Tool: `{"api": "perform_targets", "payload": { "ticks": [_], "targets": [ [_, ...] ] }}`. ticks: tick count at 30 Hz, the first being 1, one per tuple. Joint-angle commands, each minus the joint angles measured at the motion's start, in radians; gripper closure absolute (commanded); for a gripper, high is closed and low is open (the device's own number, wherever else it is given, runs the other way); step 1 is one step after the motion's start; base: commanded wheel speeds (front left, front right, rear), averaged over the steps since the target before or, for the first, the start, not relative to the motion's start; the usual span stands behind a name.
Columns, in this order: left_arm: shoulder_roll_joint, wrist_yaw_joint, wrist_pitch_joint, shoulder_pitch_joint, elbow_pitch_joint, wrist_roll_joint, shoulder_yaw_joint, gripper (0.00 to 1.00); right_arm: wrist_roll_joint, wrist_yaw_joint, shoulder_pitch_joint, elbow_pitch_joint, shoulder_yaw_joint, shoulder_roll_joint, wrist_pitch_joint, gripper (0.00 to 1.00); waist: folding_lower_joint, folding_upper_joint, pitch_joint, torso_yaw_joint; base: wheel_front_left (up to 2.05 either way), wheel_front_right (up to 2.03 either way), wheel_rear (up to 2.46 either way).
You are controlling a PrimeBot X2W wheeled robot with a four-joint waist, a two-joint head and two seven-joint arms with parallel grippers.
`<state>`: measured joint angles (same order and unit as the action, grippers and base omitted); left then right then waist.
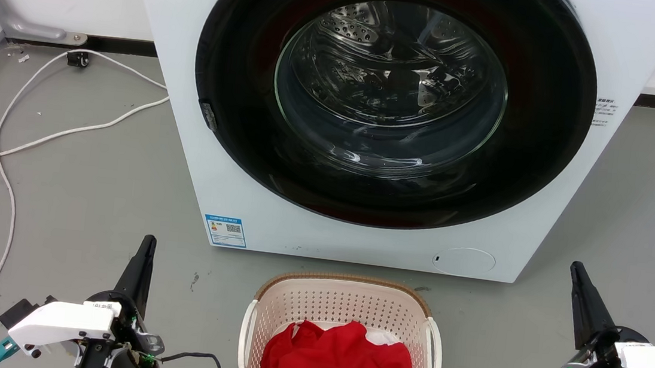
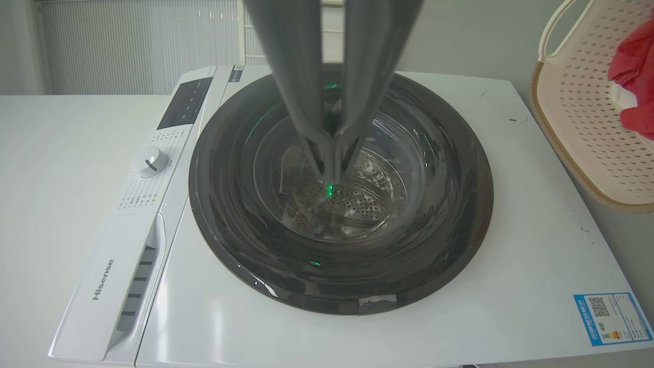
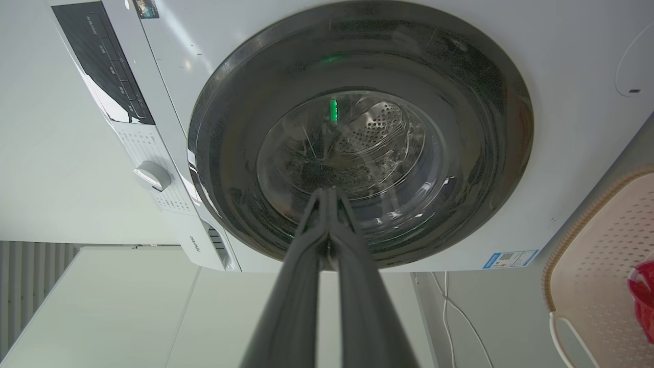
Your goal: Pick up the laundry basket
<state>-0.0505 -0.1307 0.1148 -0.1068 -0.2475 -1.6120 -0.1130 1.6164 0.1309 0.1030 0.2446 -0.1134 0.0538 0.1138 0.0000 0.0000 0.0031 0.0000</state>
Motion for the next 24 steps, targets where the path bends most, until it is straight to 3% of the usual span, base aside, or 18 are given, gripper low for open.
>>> {"api": "perform_targets", "payload": {
  "ticks": [1,24],
  "targets": [
    [0.001,-0.003,0.002,-0.005,0.004,-0.002,-0.003,1.0,-0.006,0.0,0.011,0.0,-0.001,-0.004,0.002,1.0,0.0,0.0,0.0,0.0,0.0,0.0,0.0],
    [0.001,-0.003,0.002,-0.005,0.004,-0.002,-0.003,1.0,-0.006,0.0,0.011,0.0,-0.001,-0.004,0.003,1.0,0.0,0.0,0.0,0.0,0.0,0.0,0.0]
  ]
}}
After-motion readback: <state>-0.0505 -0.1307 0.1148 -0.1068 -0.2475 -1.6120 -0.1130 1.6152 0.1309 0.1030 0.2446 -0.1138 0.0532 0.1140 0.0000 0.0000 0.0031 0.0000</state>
